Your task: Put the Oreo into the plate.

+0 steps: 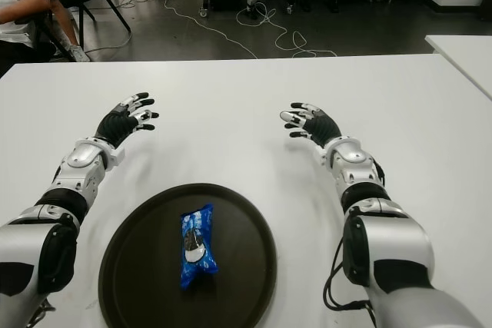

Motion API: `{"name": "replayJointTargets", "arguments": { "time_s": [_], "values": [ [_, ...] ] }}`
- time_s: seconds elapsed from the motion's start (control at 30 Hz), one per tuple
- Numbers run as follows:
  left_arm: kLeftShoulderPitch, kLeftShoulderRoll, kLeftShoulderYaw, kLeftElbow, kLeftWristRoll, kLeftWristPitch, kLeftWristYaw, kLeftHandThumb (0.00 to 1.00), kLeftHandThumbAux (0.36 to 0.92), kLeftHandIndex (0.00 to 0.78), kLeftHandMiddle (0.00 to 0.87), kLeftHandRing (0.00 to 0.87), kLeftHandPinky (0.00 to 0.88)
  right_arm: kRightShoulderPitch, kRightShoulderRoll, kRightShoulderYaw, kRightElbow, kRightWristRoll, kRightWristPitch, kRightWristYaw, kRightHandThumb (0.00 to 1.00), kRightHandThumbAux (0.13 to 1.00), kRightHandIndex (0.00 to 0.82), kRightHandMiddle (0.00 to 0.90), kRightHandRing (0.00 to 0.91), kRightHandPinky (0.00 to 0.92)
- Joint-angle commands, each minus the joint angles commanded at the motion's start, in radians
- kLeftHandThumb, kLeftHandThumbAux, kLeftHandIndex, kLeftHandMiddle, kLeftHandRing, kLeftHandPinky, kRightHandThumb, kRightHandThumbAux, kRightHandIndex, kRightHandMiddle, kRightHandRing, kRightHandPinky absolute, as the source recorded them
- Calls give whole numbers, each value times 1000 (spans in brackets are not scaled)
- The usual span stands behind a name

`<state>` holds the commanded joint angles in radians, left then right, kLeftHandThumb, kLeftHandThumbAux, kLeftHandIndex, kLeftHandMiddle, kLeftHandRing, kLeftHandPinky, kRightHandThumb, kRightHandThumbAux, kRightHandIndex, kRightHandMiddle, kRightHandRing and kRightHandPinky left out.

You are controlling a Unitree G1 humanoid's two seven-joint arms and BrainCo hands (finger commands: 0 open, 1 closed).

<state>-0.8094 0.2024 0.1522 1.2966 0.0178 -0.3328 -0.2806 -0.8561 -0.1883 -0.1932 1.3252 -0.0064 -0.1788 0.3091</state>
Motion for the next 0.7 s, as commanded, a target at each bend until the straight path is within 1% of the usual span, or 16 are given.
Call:
{"name": "replayJointTargets", "arguments": {
  "time_s": [0.17,0.3,0.4,0.53,0.7],
  "values": [
    [1,3,-2,0,3,0,0,280,641,71,138,243,355,-1,3,3,-1,-4,-1,-14,0,670,204,297,334,386],
    [-1,6,-4,1,4,4,2,284,632,69,133,244,357,-3,6,5,-1,-6,1,-26,0,674,203,300,339,403],
    [0,9,-5,0,6,5,3,270,625,68,129,236,342,-4,9,4,-1,-4,5,-32,0,670,204,307,350,412],
    [1,11,-7,-1,8,4,3,253,625,67,133,228,324,-5,13,2,0,0,8,-35,0,668,204,306,351,413],
    [1,15,-8,-2,7,3,-4,246,631,67,127,230,327,-8,17,-2,-1,3,13,-39,0,673,207,313,355,416]
  ]
}}
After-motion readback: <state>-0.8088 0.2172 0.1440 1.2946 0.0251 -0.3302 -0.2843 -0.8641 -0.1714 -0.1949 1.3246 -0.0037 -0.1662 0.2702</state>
